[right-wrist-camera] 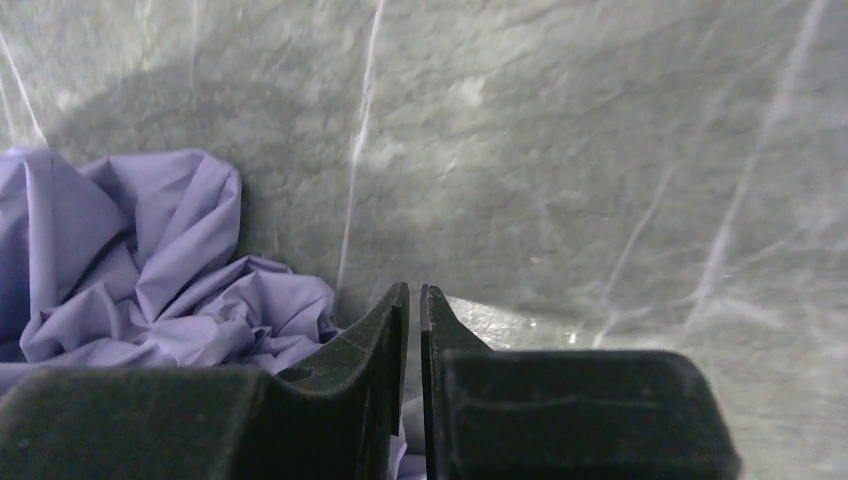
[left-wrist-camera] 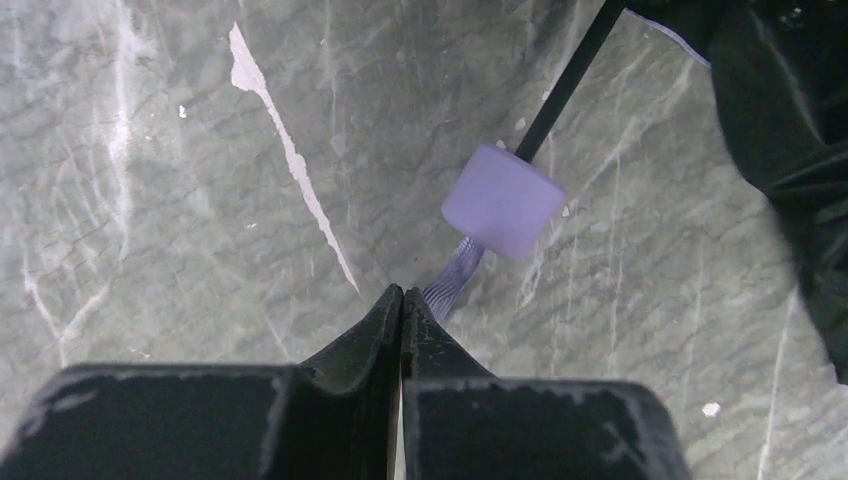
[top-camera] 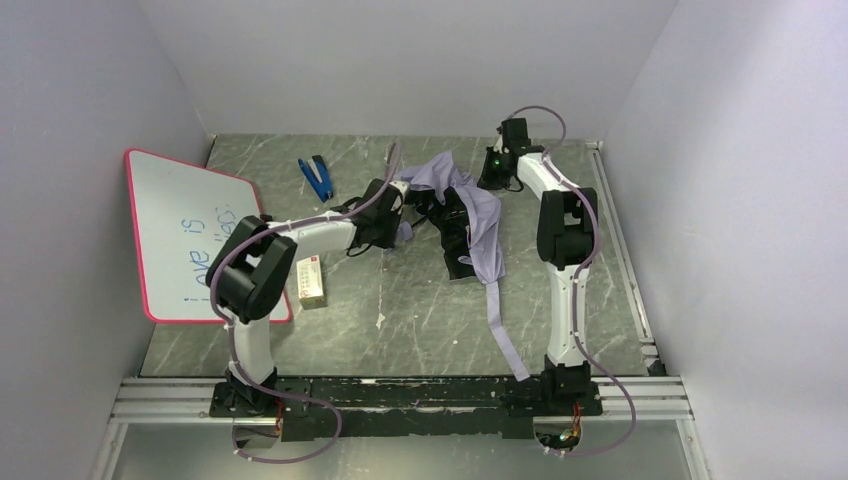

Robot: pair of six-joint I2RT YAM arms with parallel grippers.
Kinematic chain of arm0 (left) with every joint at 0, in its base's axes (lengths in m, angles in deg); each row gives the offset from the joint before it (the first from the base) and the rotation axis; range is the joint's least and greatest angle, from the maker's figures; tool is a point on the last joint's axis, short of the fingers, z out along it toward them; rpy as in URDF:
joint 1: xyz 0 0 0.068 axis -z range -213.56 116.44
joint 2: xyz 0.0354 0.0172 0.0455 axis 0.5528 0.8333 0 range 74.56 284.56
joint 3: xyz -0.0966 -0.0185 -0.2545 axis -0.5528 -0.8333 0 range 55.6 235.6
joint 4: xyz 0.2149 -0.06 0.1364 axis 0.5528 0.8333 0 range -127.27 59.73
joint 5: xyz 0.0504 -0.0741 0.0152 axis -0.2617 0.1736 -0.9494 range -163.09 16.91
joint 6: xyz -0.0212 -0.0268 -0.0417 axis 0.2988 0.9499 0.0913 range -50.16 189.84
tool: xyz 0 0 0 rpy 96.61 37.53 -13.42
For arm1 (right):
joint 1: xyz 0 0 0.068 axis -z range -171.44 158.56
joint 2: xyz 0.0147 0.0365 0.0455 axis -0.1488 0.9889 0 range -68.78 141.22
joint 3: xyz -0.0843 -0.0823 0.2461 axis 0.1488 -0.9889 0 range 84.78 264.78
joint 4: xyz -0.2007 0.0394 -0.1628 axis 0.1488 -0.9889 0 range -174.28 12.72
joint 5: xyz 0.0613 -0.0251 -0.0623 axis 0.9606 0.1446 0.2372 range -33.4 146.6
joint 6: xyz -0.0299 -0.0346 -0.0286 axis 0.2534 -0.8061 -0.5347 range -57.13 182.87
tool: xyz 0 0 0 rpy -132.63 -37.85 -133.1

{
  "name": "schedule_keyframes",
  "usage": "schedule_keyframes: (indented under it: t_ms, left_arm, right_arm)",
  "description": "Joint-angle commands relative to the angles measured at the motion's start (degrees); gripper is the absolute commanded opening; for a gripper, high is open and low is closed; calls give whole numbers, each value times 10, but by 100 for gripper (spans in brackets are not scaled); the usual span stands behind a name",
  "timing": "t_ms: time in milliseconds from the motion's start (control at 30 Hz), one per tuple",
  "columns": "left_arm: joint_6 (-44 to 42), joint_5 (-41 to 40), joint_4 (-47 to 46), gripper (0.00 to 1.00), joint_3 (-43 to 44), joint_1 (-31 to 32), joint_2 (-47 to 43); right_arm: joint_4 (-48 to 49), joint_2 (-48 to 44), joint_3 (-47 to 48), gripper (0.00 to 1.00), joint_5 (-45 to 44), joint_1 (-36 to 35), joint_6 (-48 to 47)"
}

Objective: Put away the umbrella

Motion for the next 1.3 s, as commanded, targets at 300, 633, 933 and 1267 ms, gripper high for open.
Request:
schedule_keyframes:
  t_ms: [300,633,933,1267]
  left_arm:
    - [-48,20,5,5,90,-4,85]
    - [-109,69,-8,5,130,-4,122]
    - [-121,119,-9,5,127,-3,114]
    - [-114,25,51,8,122,-24,46]
  right_arm:
    - [65,-99,-180,14,144,-28,-10]
    - [124,-221,-358,14,160,-59,6]
    - [146,-278,-419,13,118,-96,22]
    - [112,-345,-465,13,-36,-83,30]
